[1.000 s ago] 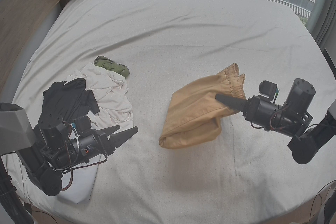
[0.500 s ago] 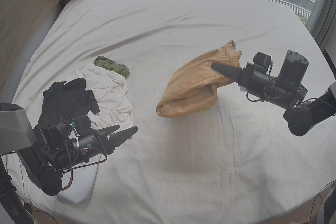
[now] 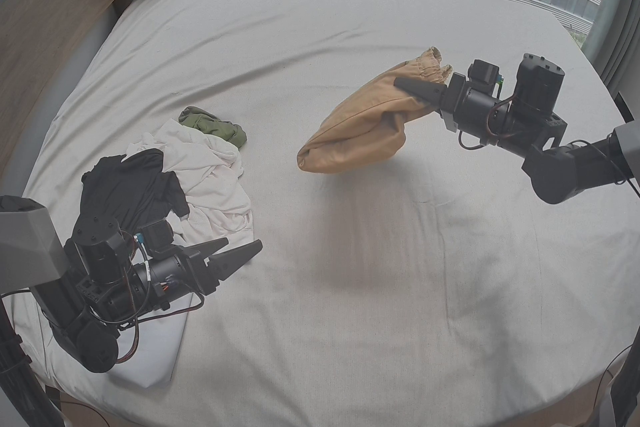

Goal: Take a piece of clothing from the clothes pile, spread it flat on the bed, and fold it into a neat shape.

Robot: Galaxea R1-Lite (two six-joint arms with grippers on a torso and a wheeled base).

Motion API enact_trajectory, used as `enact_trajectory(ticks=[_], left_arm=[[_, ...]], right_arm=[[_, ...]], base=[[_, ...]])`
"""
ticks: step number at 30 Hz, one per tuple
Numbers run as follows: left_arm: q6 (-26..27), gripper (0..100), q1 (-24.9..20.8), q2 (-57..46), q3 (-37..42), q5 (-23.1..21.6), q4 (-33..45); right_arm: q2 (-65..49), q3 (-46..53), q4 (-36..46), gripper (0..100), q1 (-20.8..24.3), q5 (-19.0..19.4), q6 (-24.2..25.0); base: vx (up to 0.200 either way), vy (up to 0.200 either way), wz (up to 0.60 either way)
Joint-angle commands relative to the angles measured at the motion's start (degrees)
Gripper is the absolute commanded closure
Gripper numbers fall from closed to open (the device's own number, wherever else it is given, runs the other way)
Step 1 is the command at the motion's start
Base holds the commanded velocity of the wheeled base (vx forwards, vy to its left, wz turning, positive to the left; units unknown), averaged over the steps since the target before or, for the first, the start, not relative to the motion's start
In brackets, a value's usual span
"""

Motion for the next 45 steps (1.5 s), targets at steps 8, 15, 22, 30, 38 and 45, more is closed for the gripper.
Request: enact_trajectory(ticks=[8,15,22,30,38,45], left_arm=[[-0.4,0,1.0,0.0,0.0,0.0,0.0],[-1.1,0,1.3,0.1,-0.2,-0.1,0.0],[-2.1,0,1.5,0.1,-0.2,-0.5,-0.1],[-2.1,0,1.5,-0.1,-0.3,-0.5,-0.1],[-2.2,0,1.5,0.0,-0.5,-0.5,-0.1],[-2.2,0,1.6,0.0,-0.8,-0.5,-0.1]], right_arm=[[12.6,-25.7,12.6,100,0.1,-0.3,0.1],[24.6,-34.6,18.2,100,-0.4,-2.3,0.1],[32.2,-34.6,17.9,100,-1.1,-4.8,-0.4],[29.0,-34.6,18.1,100,-3.1,-5.2,-0.7],[24.3,-25.6,18.1,100,-4.3,-5.4,-4.3],[22.4,-16.7,17.7,100,-3.8,-8.6,-7.5]], base=[[0.000,0.000,0.00],[0.000,0.000,0.00],[0.000,0.000,0.00],[0.000,0.000,0.00],[0.000,0.000,0.00],[0.000,0.000,0.00]])
